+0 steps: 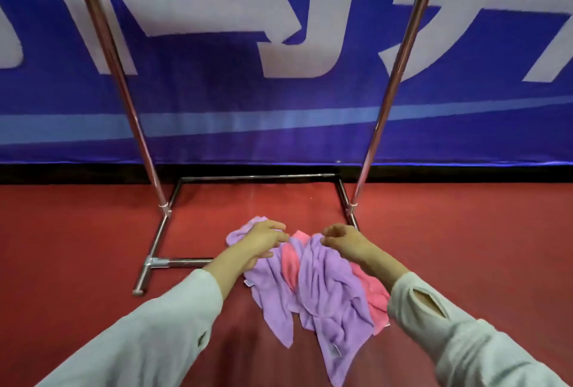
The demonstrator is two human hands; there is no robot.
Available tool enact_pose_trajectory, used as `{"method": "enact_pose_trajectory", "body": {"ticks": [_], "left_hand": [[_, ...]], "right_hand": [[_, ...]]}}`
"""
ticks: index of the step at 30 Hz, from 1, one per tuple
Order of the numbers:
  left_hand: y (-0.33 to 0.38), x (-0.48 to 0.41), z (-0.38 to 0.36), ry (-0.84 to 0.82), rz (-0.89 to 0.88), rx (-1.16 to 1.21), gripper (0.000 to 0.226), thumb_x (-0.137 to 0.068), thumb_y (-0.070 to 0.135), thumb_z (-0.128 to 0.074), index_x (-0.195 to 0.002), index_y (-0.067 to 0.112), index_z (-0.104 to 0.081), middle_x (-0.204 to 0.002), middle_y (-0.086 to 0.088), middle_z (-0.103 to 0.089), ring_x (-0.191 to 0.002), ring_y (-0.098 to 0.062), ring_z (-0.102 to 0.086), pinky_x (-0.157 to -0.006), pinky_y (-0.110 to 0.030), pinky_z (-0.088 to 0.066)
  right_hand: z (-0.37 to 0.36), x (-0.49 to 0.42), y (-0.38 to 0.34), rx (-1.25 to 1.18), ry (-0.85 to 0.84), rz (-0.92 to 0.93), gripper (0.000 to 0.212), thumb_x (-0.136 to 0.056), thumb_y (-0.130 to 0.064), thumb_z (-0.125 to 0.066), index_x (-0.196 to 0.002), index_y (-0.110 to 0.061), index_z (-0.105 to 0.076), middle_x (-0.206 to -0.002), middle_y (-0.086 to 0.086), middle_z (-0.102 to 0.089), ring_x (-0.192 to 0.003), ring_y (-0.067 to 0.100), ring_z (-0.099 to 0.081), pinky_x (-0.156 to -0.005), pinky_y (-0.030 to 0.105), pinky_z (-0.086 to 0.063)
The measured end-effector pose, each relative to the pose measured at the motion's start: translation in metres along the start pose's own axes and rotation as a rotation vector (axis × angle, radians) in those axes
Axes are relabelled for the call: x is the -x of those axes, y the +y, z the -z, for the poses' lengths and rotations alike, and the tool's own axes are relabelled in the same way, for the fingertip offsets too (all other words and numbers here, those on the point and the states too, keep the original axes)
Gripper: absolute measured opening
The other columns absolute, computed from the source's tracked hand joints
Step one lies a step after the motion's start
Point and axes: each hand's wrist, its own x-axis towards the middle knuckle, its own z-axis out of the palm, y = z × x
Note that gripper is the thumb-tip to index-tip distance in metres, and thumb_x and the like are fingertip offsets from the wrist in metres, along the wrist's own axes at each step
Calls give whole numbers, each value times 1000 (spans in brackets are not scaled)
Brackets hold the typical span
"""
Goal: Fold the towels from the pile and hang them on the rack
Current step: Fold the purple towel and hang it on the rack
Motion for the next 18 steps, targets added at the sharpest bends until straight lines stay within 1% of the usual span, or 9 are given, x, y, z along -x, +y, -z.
{"method": "enact_pose_trajectory", "body": {"ticks": [2,3,5,7,9,12,14,16,18], "left_hand": [[-26,-26,-12,-38,44,-19,31,-91,8,-56,-121,15,-59,-89,3,-58,-80,-10,-50,-69,-23,-40],[-37,-36,-16,-54,54,-34,29,-91,5,-55,-120,12,-59,-84,5,-57,-75,-9,-50,-65,-20,-41],[-55,-56,-25,-79,73,-76,27,-92,1,-53,-115,12,-58,-82,7,-53,-68,-5,-47,-56,-14,-41],[-73,-74,-32,-84,100,-87,26,-90,-2,-52,-112,9,-61,-87,2,-55,-67,-8,-44,-52,-17,-35],[-91,-87,-40,-83,137,-81,28,-89,-2,-53,-112,12,-62,-90,-2,-56,-71,-9,-42,-54,-19,-31],[-110,-98,-52,-85,211,-45,31,-91,2,-55,-120,12,-59,-89,-1,-57,-67,-5,-43,-49,-14,-35],[-121,-103,-58,-102,238,-36,34,-91,3,-56,-124,9,-58,-98,-4,-57,-75,-8,-47,-54,-15,-37],[-130,-108,-63,-103,238,-14,34,-90,4,-58,-124,8,-58,-101,-4,-58,-88,-12,-50,-61,-18,-39],[-135,-111,-67,-97,223,5,34,-90,5,-59,-124,8,-59,-100,-5,-59,-91,-14,-50,-64,-19,-40]], "right_hand": [[-13,-20,31,123,-37,-32,25,-89,-5,-63,-114,2,-63,-104,15,-65,-90,17,-56,-81,25,-42],[-19,-29,43,173,-56,-50,30,-89,-7,-64,-118,2,-61,-111,15,-64,-96,18,-56,-85,26,-41],[-30,-46,65,278,-93,-71,39,-89,-11,-65,-125,-1,-58,-118,14,-61,-104,20,-56,-85,25,-38],[-42,-63,86,391,-101,-83,48,-87,-14,-66,-133,-6,-51,-129,15,-57,-117,26,-53,-88,25,-34],[-54,-78,106,470,-55,-94,61,-85,-15,-67,-139,-6,-42,-135,20,-49,-125,31,-47,-95,28,-32],[-69,-92,136,482,75,-131,74,-84,-15,-66,-145,-3,-27,-137,24,-40,-127,38,-42,-100,35,-32],[-75,-97,155,468,159,-171,71,-84,-12,-63,-144,0,-27,-136,25,-40,-125,40,-42,-99,38,-34],[-76,-100,172,512,202,-182,53,-88,-9,-54,-136,3,-35,-132,25,-45,-120,40,-47,-93,39,-37],[-73,-102,180,563,222,-177,33,-94,-9,-47,-124,3,-45,-125,25,-50,-115,40,-50,-87,40,-39]]}}
